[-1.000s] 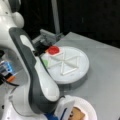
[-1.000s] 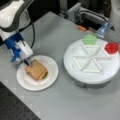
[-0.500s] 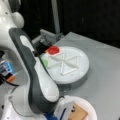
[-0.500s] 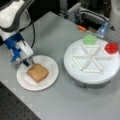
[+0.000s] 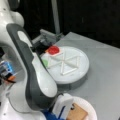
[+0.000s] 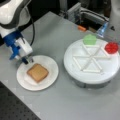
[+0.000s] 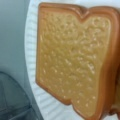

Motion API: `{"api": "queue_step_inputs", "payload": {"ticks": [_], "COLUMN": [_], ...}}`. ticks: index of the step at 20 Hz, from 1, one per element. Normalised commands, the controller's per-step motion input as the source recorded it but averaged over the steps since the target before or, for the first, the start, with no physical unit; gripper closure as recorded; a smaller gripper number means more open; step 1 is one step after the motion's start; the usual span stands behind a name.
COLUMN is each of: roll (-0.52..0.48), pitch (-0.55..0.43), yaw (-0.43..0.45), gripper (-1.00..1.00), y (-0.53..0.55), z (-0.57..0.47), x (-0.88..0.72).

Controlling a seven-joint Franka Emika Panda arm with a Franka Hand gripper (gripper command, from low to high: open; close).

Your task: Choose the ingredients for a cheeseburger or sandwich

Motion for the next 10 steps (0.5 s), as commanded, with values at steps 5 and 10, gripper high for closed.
{"api": "queue_step_inputs", "payload": {"ticks": [5,10], "roll": [-0.692,-0.848], "pitch": [0.141,0.109], "yaw": [-0.267,-0.186], "gripper": [-1.0,-1.0], "y": [0.54,0.61], "z": [0.44,0.35], "x": [-0.35,-0.37]}}
